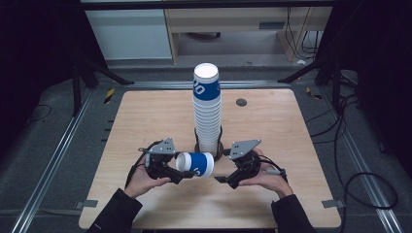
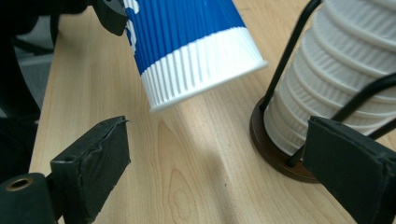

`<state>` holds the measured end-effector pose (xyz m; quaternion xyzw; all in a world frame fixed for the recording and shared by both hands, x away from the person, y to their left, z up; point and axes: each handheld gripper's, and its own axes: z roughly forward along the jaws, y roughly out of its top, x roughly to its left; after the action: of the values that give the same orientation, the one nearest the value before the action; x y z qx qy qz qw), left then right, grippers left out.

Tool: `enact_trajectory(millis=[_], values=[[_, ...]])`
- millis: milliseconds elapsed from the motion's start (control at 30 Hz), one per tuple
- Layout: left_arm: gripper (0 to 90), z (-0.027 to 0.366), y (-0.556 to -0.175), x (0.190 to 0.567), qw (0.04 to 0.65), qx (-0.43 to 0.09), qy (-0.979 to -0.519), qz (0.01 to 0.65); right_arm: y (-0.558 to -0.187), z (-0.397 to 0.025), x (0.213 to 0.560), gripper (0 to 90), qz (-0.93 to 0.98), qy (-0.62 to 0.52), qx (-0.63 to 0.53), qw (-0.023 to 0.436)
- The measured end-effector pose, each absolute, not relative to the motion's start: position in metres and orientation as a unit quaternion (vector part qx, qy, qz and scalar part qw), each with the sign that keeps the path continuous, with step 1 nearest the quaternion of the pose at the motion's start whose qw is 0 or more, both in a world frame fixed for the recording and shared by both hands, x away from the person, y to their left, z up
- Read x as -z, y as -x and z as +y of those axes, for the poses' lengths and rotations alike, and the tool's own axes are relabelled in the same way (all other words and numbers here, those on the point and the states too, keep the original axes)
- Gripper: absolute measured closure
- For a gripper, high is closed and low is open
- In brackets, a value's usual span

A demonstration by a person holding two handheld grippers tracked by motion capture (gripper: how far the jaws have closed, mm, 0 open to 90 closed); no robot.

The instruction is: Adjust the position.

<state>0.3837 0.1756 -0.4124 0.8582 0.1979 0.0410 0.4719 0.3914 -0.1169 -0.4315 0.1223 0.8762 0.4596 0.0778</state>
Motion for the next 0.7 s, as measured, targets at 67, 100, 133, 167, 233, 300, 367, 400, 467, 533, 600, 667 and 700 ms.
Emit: enact_trajectory(millis=[67, 100, 133, 167, 233, 300, 367, 400, 467, 533, 600, 667, 700], values=[[25.8, 0.1772, -0.3834, 0.4109, 0.487, -0.037, -0.85, 0.198, -0.3924, -0.1216, 0.4304, 7.5, 0.865, -0.131, -0.479, 0.07], [25.8, 0.1779, -0.3831, 0.41, 0.494, -0.034, -0.846, 0.196, -0.3924, -0.1216, 0.4304, 7.5, 0.865, -0.131, -0.479, 0.07], [25.8, 0.1791, -0.3822, 0.4082, 0.507, -0.032, -0.839, 0.194, -0.3931, -0.1236, 0.4301, 7.6, 0.86, -0.133, -0.488, 0.065], [25.8, 0.1791, -0.3822, 0.4082, 0.507, -0.032, -0.839, 0.194, -0.3931, -0.1236, 0.4301, 7.6, 0.86, -0.133, -0.488, 0.065], [25.8, 0.1795, -0.3816, 0.4071, 0.516, -0.027, -0.834, 0.192, -0.3932, -0.1241, 0.4306, 7.7, 0.857, -0.134, -0.495, 0.057], [25.8, 0.1788, -0.3804, 0.4061, 0.521, -0.026, -0.832, 0.19, -0.3932, -0.1231, 0.4314, 7.7, 0.855, -0.135, -0.498, 0.052], [25.8, 0.1777, -0.3791, 0.4054, 0.523, -0.026, -0.831, 0.187, -0.3928, -0.1208, 0.4327, 7.5, 0.857, -0.133, -0.496, 0.049], [25.8, 0.1771, -0.3788, 0.4053, 0.523, -0.024, -0.832, 0.184, -0.3928, -0.1208, 0.4327, 7.5, 0.857, -0.133, -0.496, 0.049], [25.8, 0.1759, -0.3782, 0.4053, 0.525, -0.02, -0.831, 0.182, -0.3923, -0.1194, 0.4334, 7.5, 0.858, -0.13, -0.495, 0.046], [25.8, 0.1745, -0.3778, 0.4058, 0.525, -0.016, -0.832, 0.178, -0.3921, -0.1181, 0.4339, 7.4, 0.858, -0.128, -0.496, 0.043], [25.8, 0.1731, -0.3772, 0.4063, 0.529, -0.011, -0.831, 0.175, -0.3917, -0.1168, 0.4342, 7.4, 0.856, -0.125, -0.5, 0.037], [25.8, 0.1713, -0.3767, 0.4068, 0.527, -0.011, -0.832, 0.174, -0.3914, -0.1153, 0.4343, 7.2, 0.854, -0.122, -0.506, 0.027], [25.8, 0.1708, -0.3765, 0.407, 0.527, -0.01, -0.832, 0.173, -0.3911, -0.1146, 0.4344, 7.2, 0.852, -0.12, -0.509, 0.024]])
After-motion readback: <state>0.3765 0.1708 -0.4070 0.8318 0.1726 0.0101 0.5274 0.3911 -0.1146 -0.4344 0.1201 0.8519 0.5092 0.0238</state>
